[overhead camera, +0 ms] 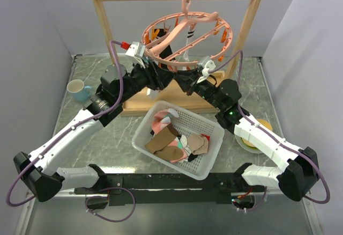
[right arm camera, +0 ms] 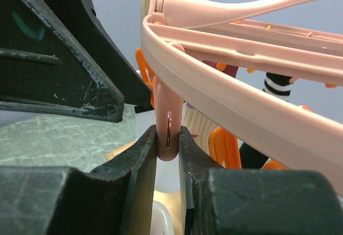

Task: Clip the socks to the hanger
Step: Open the clamp at the hanger, then adjust the sock in the bin.

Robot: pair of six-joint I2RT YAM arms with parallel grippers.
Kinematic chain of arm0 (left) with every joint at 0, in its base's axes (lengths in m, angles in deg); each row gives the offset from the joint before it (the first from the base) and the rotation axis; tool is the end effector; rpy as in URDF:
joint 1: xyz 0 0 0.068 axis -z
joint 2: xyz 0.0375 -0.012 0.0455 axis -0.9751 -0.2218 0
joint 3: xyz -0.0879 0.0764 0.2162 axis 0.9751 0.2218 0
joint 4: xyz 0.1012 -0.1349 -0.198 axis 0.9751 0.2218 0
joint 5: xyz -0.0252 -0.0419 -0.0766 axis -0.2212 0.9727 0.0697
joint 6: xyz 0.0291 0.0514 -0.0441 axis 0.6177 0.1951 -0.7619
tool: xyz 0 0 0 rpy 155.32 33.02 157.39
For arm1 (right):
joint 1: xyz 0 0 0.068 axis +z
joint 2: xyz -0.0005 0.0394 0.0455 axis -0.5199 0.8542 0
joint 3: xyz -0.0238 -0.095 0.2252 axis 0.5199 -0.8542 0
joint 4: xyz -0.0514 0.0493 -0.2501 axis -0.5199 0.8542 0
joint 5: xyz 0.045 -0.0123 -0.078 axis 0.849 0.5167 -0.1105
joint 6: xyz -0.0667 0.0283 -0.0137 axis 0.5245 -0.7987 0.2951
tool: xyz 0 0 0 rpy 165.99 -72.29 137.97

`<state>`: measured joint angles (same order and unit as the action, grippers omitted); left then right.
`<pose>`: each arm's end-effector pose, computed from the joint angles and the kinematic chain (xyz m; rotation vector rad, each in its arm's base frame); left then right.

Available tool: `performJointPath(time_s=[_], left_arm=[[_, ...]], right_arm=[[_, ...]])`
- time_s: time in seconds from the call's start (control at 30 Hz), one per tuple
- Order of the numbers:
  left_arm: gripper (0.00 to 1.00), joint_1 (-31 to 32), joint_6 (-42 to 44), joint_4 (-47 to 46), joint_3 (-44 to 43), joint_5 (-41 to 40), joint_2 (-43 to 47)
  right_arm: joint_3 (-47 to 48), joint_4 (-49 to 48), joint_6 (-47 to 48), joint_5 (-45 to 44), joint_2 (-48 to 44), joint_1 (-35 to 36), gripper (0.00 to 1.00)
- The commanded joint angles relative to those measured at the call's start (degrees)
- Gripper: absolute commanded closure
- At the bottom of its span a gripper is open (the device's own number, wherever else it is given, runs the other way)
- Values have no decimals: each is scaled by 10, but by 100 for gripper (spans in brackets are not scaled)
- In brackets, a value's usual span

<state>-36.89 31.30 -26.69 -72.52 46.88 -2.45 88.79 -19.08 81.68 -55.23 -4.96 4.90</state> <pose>0.2311 -0.2052 0.4173 0.2143 1.6127 -1.0834 0.2384 0.1977 0.3676 -0.6868 1.1374 0.6937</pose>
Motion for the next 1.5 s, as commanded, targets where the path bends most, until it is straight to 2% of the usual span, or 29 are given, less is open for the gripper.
performJointPath(time_s=[0.0,0.23,0.53,0.77,0.8,0.97,1.03,1.07,1.13,1.2,1.23,1.47], left_arm=[[41,-4,15,-50,7,26,14],[41,-4,39,-71,-11,6,-9],[46,-4,32,-71,-30,0,-27],[64,-4,17,-67,-53,3,-43],[72,-3,14,-67,-56,9,-44],[88,-4,11,-63,-60,22,-44],[97,-4,14,-59,-57,20,-38],[99,-4,13,-57,-55,18,-37],[99,-5,12,-57,-51,18,-32],[99,-6,11,-55,-47,16,-29],[99,-6,11,-52,-46,14,-27],[99,-7,15,-44,-35,11,-13]], right_arm=[[37,3,-19,10,-4,4,100],[47,24,-48,30,-2,6,100],[51,34,-53,36,3,9,100],[44,42,-50,32,-2,10,100],[44,47,-49,32,-3,11,100],[49,63,-49,33,-6,10,98],[57,83,-44,35,-8,12,91],[59,91,-44,29,-9,11,70],[55,105,-46,13,-26,11,41],[47,125,-42,1,-53,11,24],[38,136,-38,-2,-63,11,0],[-6,292,-39,-25,-168,24,0]])
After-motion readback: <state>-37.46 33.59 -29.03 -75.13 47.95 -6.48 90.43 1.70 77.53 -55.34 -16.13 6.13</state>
